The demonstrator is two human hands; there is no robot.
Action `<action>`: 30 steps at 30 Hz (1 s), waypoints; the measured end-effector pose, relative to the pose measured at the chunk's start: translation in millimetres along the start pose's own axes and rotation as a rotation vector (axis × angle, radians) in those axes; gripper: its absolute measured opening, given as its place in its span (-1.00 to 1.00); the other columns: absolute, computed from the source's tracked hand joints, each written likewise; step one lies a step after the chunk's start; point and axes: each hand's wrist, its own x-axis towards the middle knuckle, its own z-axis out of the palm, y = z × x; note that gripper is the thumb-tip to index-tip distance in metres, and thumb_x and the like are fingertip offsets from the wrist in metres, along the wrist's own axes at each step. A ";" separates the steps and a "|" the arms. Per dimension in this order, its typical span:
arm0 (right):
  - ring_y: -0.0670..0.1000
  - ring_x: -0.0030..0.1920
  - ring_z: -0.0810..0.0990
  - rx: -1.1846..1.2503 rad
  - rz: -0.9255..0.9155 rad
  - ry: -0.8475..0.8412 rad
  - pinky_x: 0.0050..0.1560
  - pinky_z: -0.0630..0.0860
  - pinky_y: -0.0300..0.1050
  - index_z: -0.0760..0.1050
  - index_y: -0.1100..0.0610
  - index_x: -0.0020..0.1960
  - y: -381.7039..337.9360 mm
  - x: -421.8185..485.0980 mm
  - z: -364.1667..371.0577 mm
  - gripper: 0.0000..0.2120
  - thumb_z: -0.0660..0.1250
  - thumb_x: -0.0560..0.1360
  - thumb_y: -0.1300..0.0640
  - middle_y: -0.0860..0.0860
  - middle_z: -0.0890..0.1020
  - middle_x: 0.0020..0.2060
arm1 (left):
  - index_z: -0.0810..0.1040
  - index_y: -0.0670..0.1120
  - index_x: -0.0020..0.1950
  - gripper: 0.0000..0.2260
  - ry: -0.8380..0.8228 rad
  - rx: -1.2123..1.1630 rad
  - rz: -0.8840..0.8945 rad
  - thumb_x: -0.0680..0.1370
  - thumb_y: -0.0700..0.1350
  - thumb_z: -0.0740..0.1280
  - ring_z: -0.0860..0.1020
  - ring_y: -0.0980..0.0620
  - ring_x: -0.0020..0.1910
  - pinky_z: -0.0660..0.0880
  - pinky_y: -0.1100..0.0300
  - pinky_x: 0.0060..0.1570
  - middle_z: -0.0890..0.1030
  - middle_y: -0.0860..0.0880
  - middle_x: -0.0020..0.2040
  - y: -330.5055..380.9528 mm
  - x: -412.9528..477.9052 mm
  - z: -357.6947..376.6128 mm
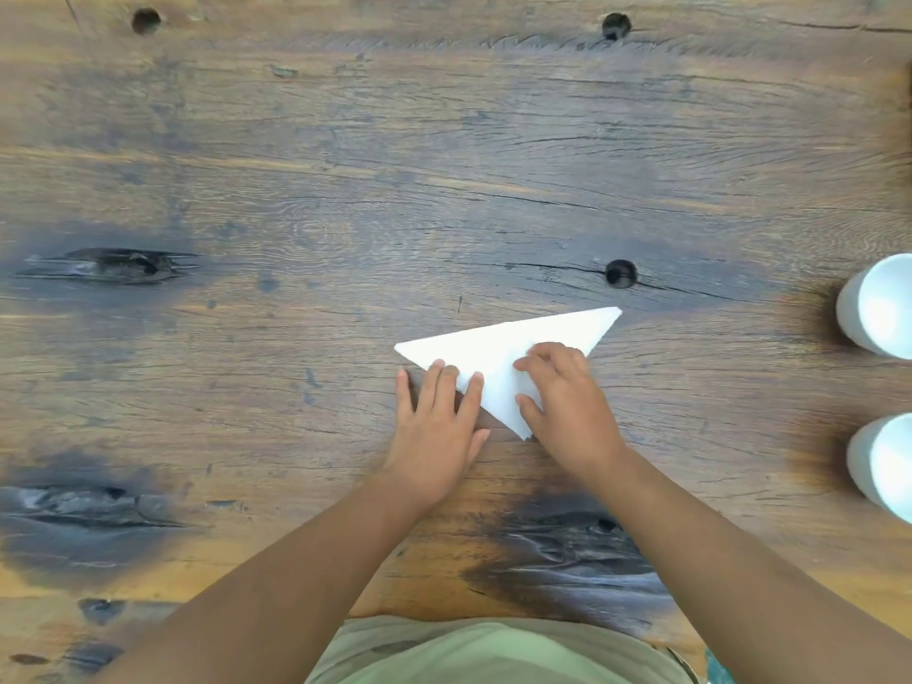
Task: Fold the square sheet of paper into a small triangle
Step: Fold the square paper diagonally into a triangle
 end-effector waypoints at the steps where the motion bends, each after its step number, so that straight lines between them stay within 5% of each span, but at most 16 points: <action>1: 0.14 0.36 0.35 -0.044 0.001 -0.005 0.33 0.39 0.10 0.49 0.13 0.30 0.3 -1.5 0.8 -0.59 0.41 0.47 0.16 0.09 0.44 0.33 | 0.16 -0.07 0.55 -0.43 0.004 -0.002 0.006 0.62 0.18 0.12 0.14 -0.21 0.51 0.04 -0.37 0.43 0.29 -0.21 0.44 0.7 -1.4 0.3; 6: 0.21 0.52 0.17 -0.206 0.012 -0.059 0.47 0.22 0.19 0.33 0.10 0.47 3.2 -6.0 4.4 -0.38 0.43 0.46 0.11 0.12 0.27 0.51 | 0.19 -0.02 0.55 -0.46 0.012 -0.019 0.000 0.61 0.15 0.16 0.18 -0.19 0.50 0.11 -0.37 0.42 0.25 -0.20 0.49 1.2 -6.1 2.2; 11: 0.15 0.47 0.25 -0.316 0.063 -0.047 0.42 0.22 0.26 0.28 0.09 0.48 2.4 -9.5 4.7 -0.32 0.44 0.44 -0.04 0.11 0.31 0.47 | 0.26 -0.02 0.53 -0.50 0.026 -0.031 -0.005 0.62 0.11 0.18 0.18 -0.21 0.52 0.14 -0.39 0.40 0.16 -0.19 0.57 0.0 -6.2 3.6; 20: 0.20 0.41 0.32 -0.322 0.040 -0.013 0.42 0.27 0.21 0.32 0.18 0.46 -0.3 -11.3 5.3 -0.28 0.48 0.41 -0.06 0.18 0.38 0.41 | 0.02 -0.10 0.60 -0.46 0.025 -0.044 -0.009 0.67 0.10 0.00 -0.10 -0.18 0.59 -0.08 -0.34 0.47 -0.06 -0.17 0.62 12.7 32.1 1.5; 30: 0.04 0.60 -0.10 -0.268 -0.126 -0.176 0.58 -0.12 0.06 0.01 0.12 0.60 14.5 2.9 1.0 -0.26 0.31 0.56 0.02 -0.02 0.01 0.60 | -0.20 -0.07 0.60 -0.42 -0.017 0.024 0.097 0.67 0.13 -0.05 -0.18 -0.12 0.59 -0.02 -0.33 0.46 -0.19 0.00 0.62 9.6 42.1 5.8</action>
